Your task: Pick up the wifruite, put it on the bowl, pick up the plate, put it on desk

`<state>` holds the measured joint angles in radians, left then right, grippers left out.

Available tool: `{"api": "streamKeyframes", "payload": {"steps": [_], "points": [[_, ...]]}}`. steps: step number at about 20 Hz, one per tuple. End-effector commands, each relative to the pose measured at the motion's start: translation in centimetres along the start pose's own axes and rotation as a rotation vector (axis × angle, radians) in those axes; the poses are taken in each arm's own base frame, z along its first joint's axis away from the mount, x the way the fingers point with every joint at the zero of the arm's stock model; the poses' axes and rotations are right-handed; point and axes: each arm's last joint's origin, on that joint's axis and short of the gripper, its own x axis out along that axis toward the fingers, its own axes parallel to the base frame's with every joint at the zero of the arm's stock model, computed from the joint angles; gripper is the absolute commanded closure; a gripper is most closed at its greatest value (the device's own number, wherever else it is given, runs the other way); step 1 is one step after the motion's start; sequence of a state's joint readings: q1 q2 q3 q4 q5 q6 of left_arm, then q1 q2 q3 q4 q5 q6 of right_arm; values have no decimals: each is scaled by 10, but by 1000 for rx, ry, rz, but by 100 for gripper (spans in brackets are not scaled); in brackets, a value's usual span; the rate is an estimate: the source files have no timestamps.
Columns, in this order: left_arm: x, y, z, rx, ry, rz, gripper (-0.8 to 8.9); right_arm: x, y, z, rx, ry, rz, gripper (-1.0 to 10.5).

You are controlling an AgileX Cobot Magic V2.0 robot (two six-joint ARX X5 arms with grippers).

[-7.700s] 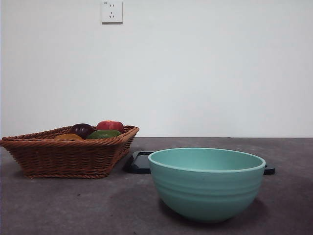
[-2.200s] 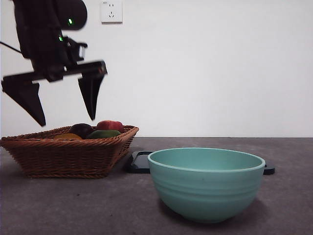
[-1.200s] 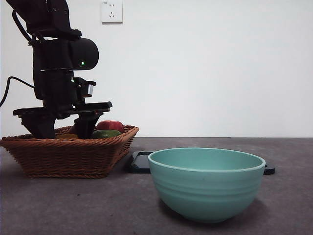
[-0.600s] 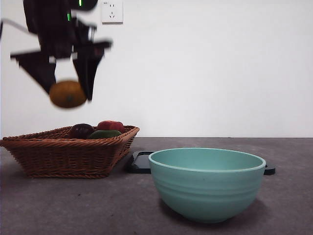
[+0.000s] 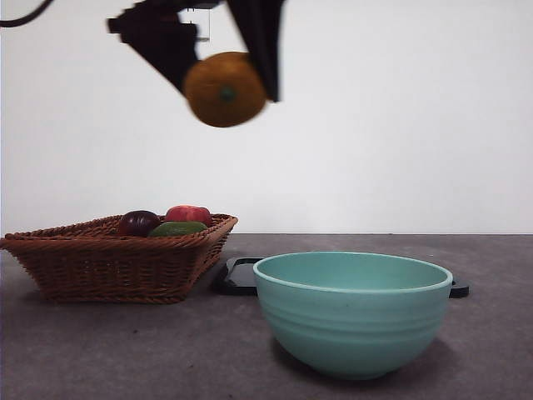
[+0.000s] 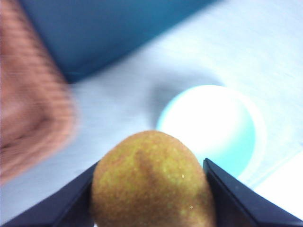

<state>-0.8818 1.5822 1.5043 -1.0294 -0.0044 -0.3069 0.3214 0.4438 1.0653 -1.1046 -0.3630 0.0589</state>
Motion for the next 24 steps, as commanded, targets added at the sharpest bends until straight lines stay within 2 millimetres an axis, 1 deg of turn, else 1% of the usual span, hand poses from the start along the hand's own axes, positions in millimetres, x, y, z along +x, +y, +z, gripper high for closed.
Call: {"api": "streamKeyframes", "payload": {"steps": [1, 3, 5, 8, 11, 14, 16, 18, 24], "points": [[11, -21, 4, 13, -8, -27, 570, -12, 5, 4, -2, -28, 0, 341], [24, -35, 2, 36, 13, -37, 570, -17, 7, 6, -9, -42, 1, 341], [43, -47, 2, 64, 38, -42, 570, -21, 8, 7, -14, -57, 2, 341], [72, -62, 0, 104, 74, -42, 570, -21, 8, 5, -7, -36, 0, 341], [96, -67, -2, 118, 116, -29, 570, -21, 8, 5, -7, -35, 0, 341], [118, -68, -5, 126, 166, -8, 570, -21, 8, 4, -6, -32, 0, 341], [129, -69, -6, 133, 183, -2, 570, -21, 8, 4, -6, -32, 0, 341], [134, -69, -7, 136, 193, 2, 570, -21, 8, 4, -6, -32, 0, 341], [137, -70, -6, 140, 183, -3, 570, -21, 8, 4, -6, -32, 0, 341]]}}
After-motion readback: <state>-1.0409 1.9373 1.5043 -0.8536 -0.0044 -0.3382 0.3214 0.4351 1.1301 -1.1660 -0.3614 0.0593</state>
